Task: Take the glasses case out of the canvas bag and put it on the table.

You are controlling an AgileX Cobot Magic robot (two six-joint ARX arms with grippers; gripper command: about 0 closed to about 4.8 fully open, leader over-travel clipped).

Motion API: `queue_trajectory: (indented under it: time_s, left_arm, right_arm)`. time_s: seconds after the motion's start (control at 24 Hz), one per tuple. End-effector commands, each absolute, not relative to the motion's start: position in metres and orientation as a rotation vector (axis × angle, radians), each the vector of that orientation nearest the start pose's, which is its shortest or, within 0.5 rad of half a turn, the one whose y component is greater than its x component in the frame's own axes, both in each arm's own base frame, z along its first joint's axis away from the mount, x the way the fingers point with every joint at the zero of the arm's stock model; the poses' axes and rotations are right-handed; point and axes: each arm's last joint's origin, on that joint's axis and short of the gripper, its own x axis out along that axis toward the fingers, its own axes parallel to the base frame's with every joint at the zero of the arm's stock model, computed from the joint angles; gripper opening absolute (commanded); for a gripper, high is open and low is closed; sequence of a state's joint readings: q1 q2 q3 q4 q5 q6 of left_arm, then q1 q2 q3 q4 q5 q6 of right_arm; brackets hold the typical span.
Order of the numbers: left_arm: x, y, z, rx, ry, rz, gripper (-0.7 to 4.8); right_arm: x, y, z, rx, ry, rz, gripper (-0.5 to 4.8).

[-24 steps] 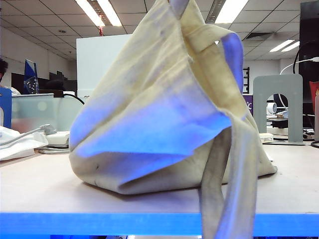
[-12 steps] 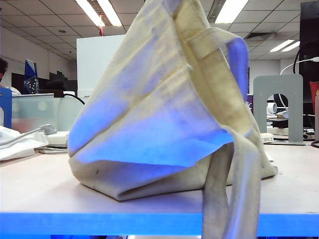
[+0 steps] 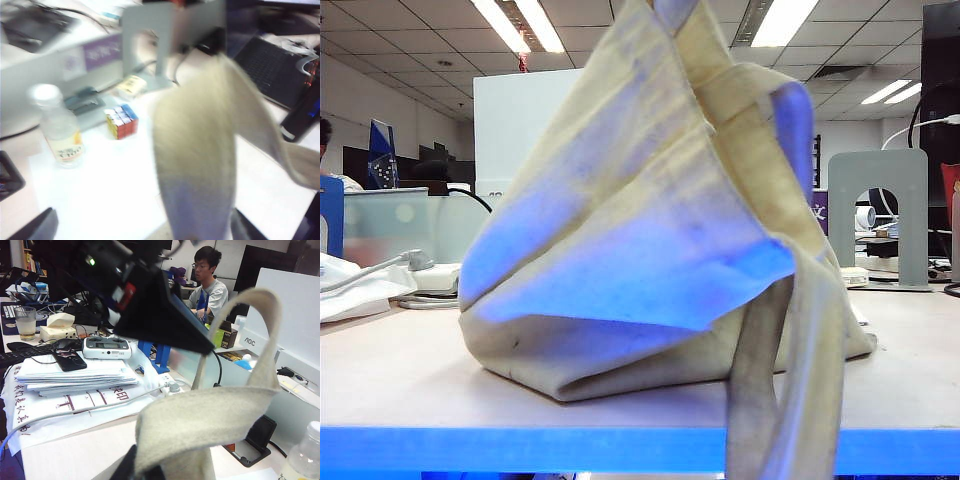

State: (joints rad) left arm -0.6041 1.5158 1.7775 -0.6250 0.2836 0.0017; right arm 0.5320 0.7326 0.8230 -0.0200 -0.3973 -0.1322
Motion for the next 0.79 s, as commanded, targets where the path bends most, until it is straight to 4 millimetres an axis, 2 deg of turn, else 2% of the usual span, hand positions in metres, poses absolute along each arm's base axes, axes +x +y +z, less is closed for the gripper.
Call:
queue_trajectory:
  time_s: [0.04, 0.08, 0.25, 0.33, 0.58, 0.79]
  left_arm:
    - [0.237, -0.181, 0.470, -0.153, 0.424, -1.042, 4.79]
    - [0.228, -0.180, 0.475, -0.203, 0.450, -1.109, 4.79]
    - [0.193, -0.185, 0.491, -0.189, 0.390, -1.204, 4.79]
    - [0.189, -0.191, 0.491, -0.193, 0.388, -1.208, 4.79]
    - [0.215, -0.217, 0.466, -0.269, 0.550, -1.209, 4.79]
    - [0.222, -0.231, 0.466, -0.325, 0.526, -1.270, 4.79]
  right_arm:
    - [0.128, 0.089, 0.373, -0.118, -0.166, 0.925, -0.08]
    - [0.129, 0.089, 0.373, -0.118, -0.164, 0.925, -0.08]
    - [0.128, 0.089, 0.373, -0.118, -0.168, 0.929, -0.08]
    - [0.128, 0.089, 0.373, -0.119, -0.170, 0.956, -0.08]
    - [0.119, 0.085, 0.379, -0.115, -0.208, 0.994, -0.08]
    - [0.116, 0.086, 0.381, -0.114, -0.212, 1.047, -0.08]
